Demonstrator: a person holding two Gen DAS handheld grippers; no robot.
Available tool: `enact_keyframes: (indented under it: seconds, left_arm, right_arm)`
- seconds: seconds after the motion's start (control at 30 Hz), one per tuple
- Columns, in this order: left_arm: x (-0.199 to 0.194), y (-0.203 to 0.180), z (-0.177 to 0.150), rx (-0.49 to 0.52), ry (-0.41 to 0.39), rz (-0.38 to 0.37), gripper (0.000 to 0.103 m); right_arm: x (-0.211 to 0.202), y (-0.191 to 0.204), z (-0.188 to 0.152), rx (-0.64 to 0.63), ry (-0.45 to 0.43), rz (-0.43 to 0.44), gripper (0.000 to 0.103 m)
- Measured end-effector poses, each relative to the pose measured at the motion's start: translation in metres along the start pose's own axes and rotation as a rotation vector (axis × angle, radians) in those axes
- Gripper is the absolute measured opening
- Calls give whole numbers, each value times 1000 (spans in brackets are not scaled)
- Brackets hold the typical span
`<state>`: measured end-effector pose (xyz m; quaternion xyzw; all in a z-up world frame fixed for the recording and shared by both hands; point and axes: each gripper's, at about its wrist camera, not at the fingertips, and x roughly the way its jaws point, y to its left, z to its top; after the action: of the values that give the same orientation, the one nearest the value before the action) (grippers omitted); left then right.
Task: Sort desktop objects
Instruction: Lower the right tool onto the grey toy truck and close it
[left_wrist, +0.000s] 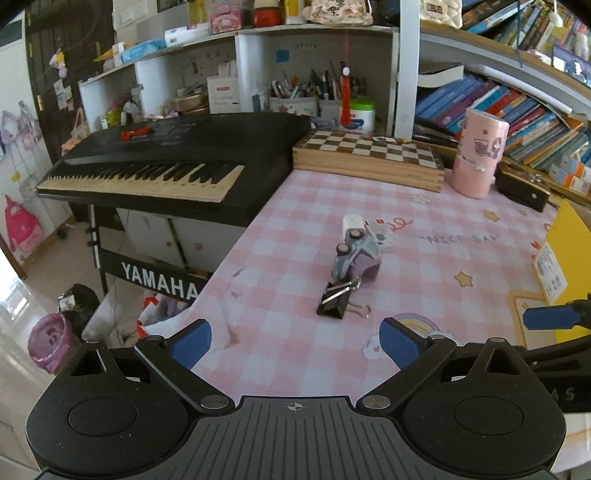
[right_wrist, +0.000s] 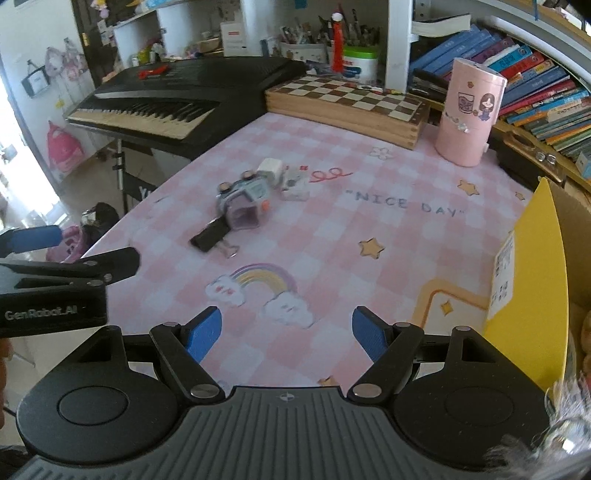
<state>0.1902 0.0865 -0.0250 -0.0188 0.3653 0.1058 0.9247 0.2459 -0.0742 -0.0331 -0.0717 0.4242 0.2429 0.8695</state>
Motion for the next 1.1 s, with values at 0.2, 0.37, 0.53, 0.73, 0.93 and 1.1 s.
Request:
enact_keyframes:
  seconds: [0.2, 0.37, 0.53, 0.73, 0.93, 1.1]
  left_arm:
    - [19, -6, 11, 7, 19, 5, 99]
    - [37, -12, 15, 34, 43, -8, 99]
    - [55, -21, 19, 73, 23, -28, 97]
    - [79, -39, 17, 143, 45, -76, 65]
    - [96, -56, 12, 260, 54, -16, 39]
    - [97, -66, 9, 379, -8, 27, 38]
  right_arm:
    - [15, -20, 18, 60, -18, -32, 75]
    - [25, -30, 32, 74, -53, -40, 75]
    - [38, -35, 43, 74, -45, -26, 76]
    - [51, -39, 51, 61, -10, -2, 75]
    - [57, -38, 56, 30, 8, 13, 75]
    - [65, -35, 60, 3, 31, 43, 75]
